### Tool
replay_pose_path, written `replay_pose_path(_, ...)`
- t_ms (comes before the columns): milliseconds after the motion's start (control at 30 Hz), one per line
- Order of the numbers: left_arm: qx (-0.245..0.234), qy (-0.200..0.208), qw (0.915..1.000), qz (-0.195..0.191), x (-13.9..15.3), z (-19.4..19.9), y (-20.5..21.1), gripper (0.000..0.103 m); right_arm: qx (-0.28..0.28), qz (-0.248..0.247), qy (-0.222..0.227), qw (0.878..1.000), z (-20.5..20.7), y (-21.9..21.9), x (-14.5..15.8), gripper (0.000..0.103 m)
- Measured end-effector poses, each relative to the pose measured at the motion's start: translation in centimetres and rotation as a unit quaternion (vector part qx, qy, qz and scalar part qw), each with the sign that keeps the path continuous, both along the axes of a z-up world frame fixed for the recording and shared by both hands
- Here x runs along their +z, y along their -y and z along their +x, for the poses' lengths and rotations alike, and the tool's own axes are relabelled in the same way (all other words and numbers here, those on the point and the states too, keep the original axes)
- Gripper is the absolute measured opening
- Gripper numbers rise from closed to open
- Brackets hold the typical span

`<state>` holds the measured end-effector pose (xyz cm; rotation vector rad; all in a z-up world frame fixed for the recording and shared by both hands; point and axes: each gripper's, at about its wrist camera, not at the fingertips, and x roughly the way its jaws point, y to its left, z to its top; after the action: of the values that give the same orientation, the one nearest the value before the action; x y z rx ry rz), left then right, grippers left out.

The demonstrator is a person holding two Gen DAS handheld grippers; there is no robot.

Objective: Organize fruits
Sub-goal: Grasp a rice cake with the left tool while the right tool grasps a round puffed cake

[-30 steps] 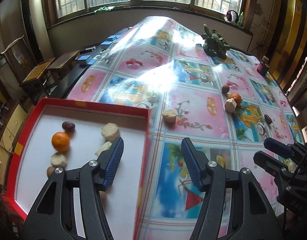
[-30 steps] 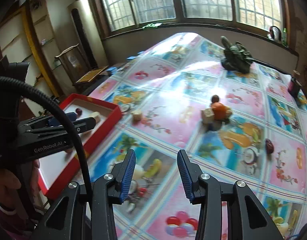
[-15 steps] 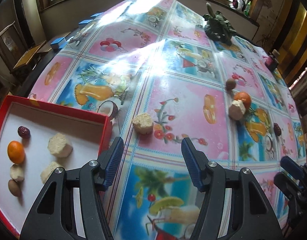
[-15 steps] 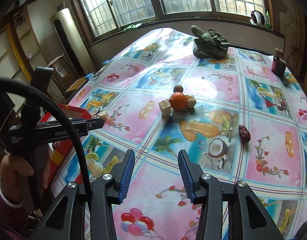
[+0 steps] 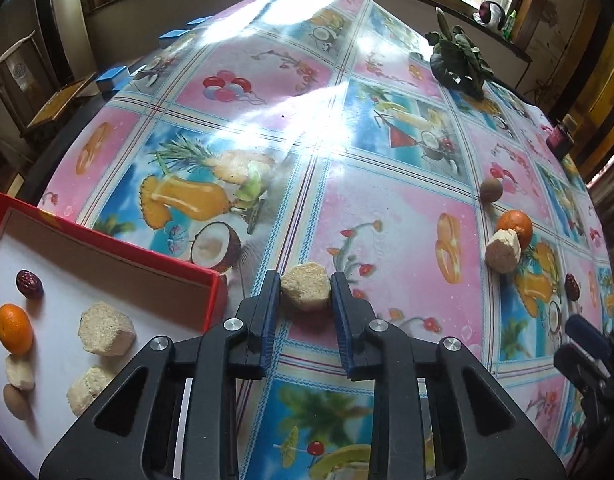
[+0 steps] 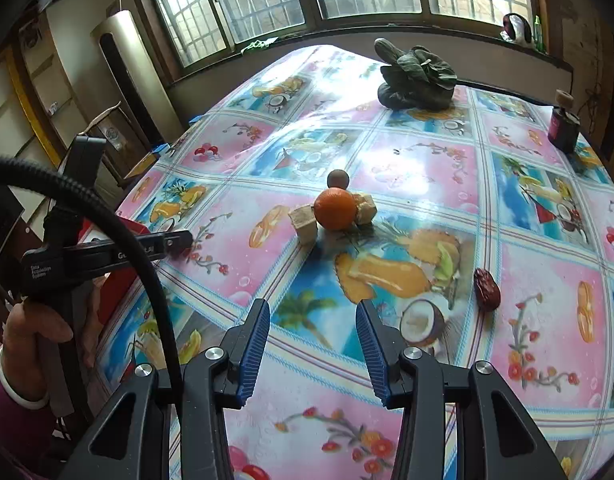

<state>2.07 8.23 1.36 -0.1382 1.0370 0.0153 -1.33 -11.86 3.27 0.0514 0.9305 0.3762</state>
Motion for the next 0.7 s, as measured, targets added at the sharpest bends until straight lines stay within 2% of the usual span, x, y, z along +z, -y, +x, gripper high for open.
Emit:
replay_pose_path(367,-0.029,0.007,0.9994,-0.017,1.2,-2.3,0.5,0.025,0.025,0.001,0.006,1.0,4.7,-2.4,-0.5,0.043)
replay_pose_path(533,-0.031,0.027,0.9991,-0.007,2.6,-3.3,-0.3,0.025,0.025,-0.019,0.003,1.0,7.4,-4.1,-1.4,0.043)
replay_pose_path(600,-0.03,0.032,0.999,-0.005,3.0,-3.6,-0.9,0.025,0.048,-0.011,0.01,0.999,7.4,-5.2,-0.9,0.043)
replay_pose_path(700,-0.027,0.036,0.999,-0.002,3.3,-3.9,-1.5,0.025,0.104,0.026,-0.011,0.994,6.8,-6.7,-0.8,0.043)
